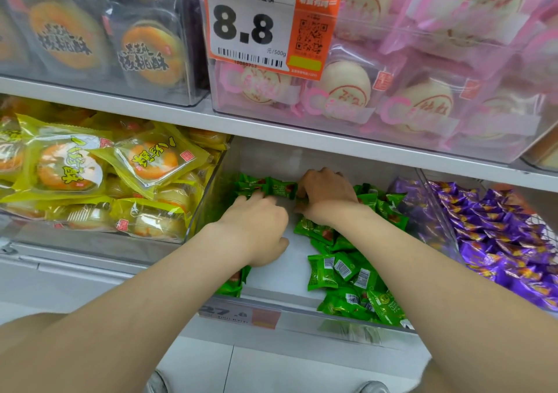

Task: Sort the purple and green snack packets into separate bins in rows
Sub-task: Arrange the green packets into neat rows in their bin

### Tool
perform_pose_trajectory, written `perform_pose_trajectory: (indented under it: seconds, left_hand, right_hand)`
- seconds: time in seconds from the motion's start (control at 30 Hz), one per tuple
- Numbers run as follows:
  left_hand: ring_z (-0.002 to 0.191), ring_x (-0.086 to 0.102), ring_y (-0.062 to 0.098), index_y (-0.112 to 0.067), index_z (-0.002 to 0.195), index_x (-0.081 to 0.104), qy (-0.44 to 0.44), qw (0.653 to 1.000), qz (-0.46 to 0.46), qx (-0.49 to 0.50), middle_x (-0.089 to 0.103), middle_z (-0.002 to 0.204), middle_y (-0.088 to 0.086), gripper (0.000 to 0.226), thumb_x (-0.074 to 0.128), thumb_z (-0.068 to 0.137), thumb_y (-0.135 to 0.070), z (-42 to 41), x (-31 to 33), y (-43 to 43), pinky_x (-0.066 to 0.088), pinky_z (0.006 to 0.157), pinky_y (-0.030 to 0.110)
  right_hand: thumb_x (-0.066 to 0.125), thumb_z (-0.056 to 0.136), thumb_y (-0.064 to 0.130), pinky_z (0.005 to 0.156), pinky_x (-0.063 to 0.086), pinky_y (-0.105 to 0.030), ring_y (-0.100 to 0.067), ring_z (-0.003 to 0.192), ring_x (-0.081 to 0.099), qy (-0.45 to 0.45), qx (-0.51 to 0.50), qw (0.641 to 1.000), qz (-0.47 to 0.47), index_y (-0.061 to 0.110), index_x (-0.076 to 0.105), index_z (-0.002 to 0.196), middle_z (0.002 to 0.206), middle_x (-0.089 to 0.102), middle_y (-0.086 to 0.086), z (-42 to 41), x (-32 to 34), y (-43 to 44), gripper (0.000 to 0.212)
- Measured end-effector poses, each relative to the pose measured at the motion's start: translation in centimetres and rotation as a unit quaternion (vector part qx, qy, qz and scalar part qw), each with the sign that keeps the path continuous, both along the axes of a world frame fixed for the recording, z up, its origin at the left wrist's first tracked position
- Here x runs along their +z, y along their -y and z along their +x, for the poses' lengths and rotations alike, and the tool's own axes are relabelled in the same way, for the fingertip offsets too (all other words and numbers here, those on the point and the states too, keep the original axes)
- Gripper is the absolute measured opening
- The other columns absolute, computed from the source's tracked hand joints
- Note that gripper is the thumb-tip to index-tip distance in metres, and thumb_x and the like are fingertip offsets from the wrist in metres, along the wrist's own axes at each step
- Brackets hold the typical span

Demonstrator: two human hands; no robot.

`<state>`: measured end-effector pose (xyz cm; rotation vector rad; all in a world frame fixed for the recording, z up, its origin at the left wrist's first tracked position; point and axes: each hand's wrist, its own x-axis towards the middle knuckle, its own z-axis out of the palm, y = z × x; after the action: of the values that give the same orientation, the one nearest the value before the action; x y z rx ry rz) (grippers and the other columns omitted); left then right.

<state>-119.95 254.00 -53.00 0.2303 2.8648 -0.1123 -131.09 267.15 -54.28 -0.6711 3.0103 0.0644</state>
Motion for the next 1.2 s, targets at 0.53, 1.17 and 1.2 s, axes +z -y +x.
perform_pose_trajectory:
  seconds: [0.53,1.17,1.2]
  left_hand:
    - [0.091,0.067,0.022,-0.028,0.104,0.064,-0.279,0.899,0.332,0.062,0.067,0.096,-0.005,0.024,0.079,0.089,-0.039,0.8,0.5,0.6,0.057,0.078,0.042]
    - [0.112,0.061,0.005,-0.034,0.128,0.063,-0.050,0.884,0.432,0.174,0.062,0.123,-0.014,0.036,0.069,0.095,-0.046,4.0,1.4,1.3,0.051,0.093,0.029]
    - [0.119,0.057,0.006,-0.034,0.131,0.062,-0.036,0.904,0.398,0.155,0.058,0.128,-0.014,0.038,0.067,0.096,-0.047,4.1,1.1,1.3,0.046,0.094,0.027]
  right_hand:
    - [0.056,0.103,0.022,0.051,0.045,-0.021,-0.016,0.058,0.065,0.246,-0.130,0.831,-0.482,0.016,0.075,0.106,0.082,0.079,-0.012,4.7,3.8,-2.7,0.020]
    - [0.074,0.092,0.026,0.097,0.055,-0.040,-0.029,0.116,0.062,0.046,0.012,0.987,-0.155,0.032,0.070,0.120,0.127,0.066,-0.006,0.1,-0.7,-0.9,0.029]
    - [0.075,0.092,0.027,0.093,0.055,-0.041,-0.030,0.116,0.061,0.046,0.012,0.989,-0.143,0.033,0.069,0.120,0.126,0.064,-0.007,-0.2,-1.1,-0.6,0.029]
